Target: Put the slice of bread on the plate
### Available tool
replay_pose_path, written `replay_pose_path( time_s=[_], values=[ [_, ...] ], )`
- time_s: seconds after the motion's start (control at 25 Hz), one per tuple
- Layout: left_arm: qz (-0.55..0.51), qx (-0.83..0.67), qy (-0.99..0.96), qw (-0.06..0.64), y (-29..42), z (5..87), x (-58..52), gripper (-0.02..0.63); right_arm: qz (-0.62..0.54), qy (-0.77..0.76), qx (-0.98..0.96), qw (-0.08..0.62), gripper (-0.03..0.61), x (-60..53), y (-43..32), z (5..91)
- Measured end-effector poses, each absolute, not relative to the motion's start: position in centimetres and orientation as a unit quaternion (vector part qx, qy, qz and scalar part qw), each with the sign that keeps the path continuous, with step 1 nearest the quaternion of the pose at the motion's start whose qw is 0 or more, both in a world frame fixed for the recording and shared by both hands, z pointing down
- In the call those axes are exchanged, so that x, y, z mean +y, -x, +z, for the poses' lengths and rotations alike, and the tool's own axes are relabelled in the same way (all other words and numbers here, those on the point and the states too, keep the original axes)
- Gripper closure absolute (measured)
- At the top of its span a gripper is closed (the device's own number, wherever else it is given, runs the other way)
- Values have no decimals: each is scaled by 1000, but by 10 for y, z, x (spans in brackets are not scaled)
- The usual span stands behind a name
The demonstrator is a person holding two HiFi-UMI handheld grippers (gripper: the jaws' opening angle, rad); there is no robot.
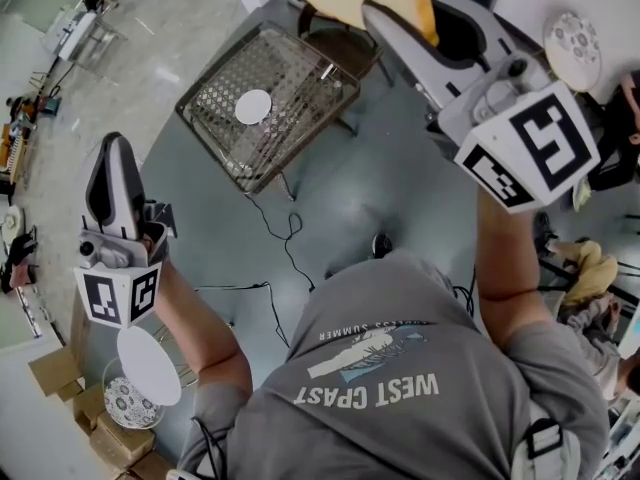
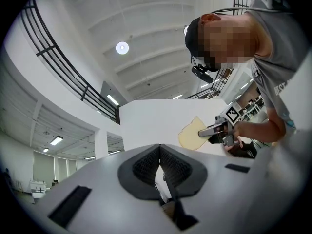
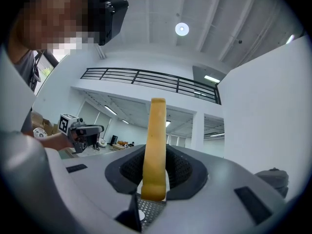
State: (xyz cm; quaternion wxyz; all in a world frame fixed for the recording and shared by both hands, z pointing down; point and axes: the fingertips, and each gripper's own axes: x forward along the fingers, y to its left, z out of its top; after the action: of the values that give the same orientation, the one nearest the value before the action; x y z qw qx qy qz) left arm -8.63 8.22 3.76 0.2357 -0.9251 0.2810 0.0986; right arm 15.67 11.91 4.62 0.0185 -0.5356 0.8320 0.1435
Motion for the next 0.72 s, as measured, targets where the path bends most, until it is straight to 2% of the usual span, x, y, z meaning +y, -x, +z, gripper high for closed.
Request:
replay_pose_path(
  time_s=[0.28,0.72],
  values=[
    [86,303,920,233,64,46,73,606,138,514,847,24,489,100,-176,55],
    [80,302,922,227,83,53,21,606,125,512,850,23,489,46,-153,66]
  ],
)
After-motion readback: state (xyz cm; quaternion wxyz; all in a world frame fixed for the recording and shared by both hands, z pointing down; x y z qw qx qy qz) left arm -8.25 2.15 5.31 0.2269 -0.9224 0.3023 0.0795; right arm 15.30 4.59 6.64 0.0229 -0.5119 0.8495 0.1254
